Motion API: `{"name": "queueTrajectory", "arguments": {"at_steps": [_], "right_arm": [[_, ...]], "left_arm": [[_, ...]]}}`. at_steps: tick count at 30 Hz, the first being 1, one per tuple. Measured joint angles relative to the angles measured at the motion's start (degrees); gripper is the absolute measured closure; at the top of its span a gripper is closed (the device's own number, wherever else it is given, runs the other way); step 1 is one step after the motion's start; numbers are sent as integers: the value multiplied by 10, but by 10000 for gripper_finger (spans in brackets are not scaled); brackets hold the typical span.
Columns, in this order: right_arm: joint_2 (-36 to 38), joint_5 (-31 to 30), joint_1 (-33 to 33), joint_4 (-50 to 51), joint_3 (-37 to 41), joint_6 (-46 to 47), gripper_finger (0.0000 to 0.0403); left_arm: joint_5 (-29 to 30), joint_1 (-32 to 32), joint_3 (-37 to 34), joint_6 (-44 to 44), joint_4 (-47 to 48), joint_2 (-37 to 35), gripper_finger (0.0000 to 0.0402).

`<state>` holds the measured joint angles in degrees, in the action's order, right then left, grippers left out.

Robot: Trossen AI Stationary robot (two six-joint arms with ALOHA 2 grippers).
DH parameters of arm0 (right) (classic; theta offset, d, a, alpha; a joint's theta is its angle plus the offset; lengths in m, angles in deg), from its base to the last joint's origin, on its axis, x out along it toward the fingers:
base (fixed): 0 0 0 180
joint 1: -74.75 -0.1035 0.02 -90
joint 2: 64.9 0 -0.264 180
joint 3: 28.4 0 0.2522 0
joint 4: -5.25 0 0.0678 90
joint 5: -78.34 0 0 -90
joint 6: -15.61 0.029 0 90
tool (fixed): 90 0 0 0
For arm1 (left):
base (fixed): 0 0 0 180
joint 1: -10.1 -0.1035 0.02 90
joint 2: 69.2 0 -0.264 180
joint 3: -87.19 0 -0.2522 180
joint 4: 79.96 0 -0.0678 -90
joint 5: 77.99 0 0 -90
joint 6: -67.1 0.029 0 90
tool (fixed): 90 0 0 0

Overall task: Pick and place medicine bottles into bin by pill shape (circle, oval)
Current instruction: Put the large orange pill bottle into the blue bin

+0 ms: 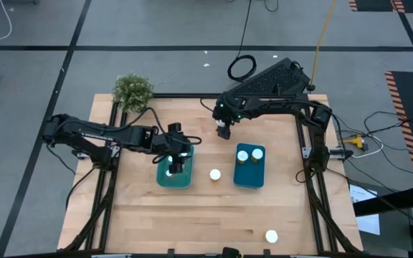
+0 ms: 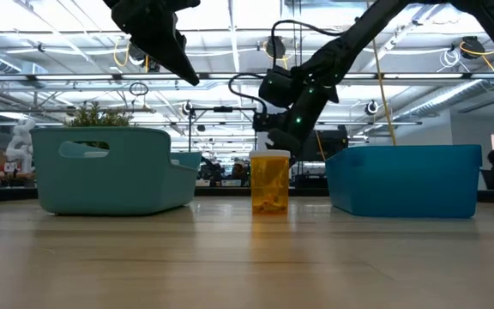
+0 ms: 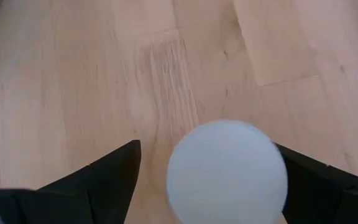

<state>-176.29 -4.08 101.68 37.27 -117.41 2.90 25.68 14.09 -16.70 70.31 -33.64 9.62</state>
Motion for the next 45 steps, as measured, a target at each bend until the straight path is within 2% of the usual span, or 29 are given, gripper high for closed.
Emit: {"name": "queueTrajectory", "arguments": {"at_steps": [22,30,35,42,45], "right_arm": [[31,-3,0,27,0,0,190],[43,-4,-5,54,0,-1,187],[83,-3,-27,102,1,6,191],[177,-4,-85,181,1,58,190],[220,-32,-125,212,1,94,190]], "left_arm": [[0,0,0,-1,2,0,151],[0,0,0,-1,2,0,151],[0,0,0,-1,2,0,151],[0,0,0,-1,2,0,151],[0,0,0,-3,1,0,151]]}}
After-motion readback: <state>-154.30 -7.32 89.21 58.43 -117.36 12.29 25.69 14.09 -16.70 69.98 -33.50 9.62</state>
